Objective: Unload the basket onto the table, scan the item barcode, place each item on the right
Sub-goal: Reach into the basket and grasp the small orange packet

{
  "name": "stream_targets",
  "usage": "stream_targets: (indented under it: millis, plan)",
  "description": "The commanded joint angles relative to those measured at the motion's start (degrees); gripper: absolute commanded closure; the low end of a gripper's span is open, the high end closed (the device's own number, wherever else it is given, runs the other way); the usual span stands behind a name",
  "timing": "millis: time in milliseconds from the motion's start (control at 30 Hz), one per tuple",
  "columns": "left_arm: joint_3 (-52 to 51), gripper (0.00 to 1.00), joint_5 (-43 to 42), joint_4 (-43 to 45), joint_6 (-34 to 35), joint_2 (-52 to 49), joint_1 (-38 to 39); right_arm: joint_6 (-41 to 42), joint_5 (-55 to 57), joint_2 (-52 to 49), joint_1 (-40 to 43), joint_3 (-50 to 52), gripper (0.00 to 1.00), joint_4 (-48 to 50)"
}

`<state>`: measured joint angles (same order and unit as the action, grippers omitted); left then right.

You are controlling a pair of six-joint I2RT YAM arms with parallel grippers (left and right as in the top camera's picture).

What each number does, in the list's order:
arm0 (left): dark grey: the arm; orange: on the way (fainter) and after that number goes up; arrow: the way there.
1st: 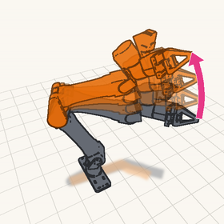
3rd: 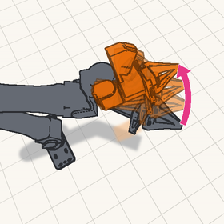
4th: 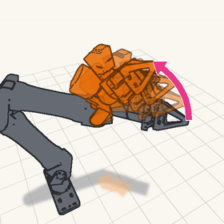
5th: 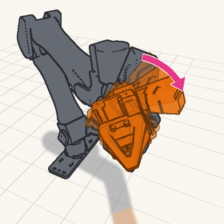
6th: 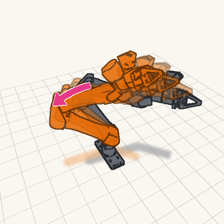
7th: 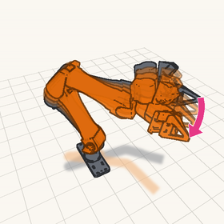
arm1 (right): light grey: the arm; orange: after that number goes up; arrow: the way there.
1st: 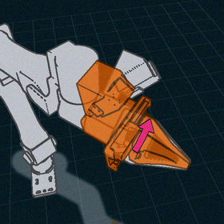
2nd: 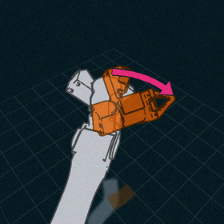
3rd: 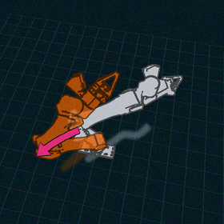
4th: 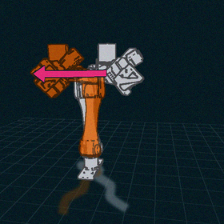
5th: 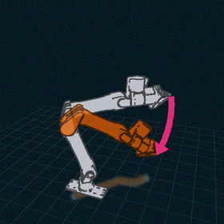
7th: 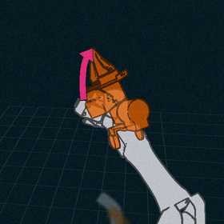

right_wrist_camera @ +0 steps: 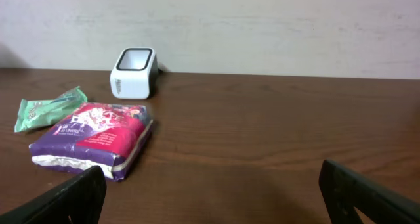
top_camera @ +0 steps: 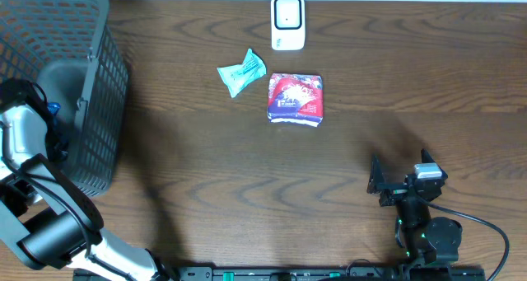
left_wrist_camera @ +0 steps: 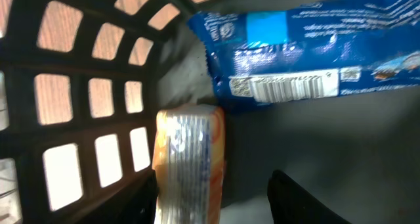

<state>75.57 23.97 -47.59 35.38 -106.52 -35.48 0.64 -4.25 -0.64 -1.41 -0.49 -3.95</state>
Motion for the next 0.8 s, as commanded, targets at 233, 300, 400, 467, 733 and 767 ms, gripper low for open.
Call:
stream_targets:
  millis: [233,300,400,467,733,767]
  plan:
    - [-4.5,0.69,-1.6,3.2,-2.3,-1.9,-0.2,0.6,0.1,0.3,0.2,0.2,0.01,-0.1]
    - [-4.5,0.9,-2.6,3.4,-2.3,-1.9,-0.2,0.6,0.1,0.3,0.2,0.2,0.01,-0.1]
    - [-3.4,0.93,-2.6,3.1,-2.3,-1.1,-0.2,0.6,0.1,0.3,0.2,0.2,0.01,-0.1]
    - [-2.0,0.93,-3.6,2.5,-2.3,0.3,-0.2,0.6,0.1,0.3,0.2,0.2,0.01,-0.1]
    - [3.8,0.93,-16.0,4.3,-2.3,14.7,-0.2,0.6,0.1,0.3,0.2,0.2,0.01,-0.1]
    - [4.2,0.93,-17.9,5.6,-2.4,17.5,-0.2,0.6,0.1,0.3,0.2,0.2,0.01,-0.1]
